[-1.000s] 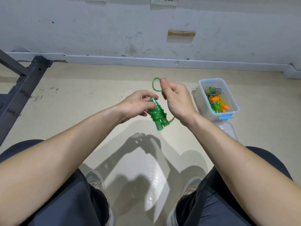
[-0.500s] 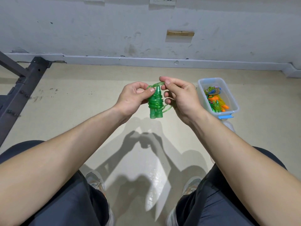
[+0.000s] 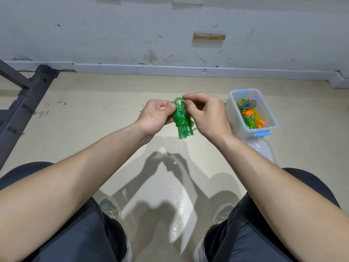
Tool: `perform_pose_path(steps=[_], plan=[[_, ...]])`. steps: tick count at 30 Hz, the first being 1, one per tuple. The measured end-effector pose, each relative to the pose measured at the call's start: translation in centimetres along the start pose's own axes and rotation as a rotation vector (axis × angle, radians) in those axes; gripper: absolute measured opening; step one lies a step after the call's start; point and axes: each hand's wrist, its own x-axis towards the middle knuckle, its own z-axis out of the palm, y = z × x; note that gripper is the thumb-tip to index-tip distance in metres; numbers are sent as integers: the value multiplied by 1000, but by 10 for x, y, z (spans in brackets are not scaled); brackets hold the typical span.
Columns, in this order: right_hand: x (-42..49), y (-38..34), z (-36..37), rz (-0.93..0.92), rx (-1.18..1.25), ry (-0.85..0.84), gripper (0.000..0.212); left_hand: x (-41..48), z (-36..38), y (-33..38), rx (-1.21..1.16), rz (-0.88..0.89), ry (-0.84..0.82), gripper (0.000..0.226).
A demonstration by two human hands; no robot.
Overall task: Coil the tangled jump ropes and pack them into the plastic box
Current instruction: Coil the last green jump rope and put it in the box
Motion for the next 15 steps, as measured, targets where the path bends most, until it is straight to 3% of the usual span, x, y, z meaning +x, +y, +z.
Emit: perform_pose_path(steps=[6, 15], plan=[[-2, -2, 6, -57, -41, 14, 4, -1, -3, 2, -40, -70, -37, 22], [-3, -1, 5, -29, -7, 10, 4, 1, -3, 2, -57, -103, -15, 22]])
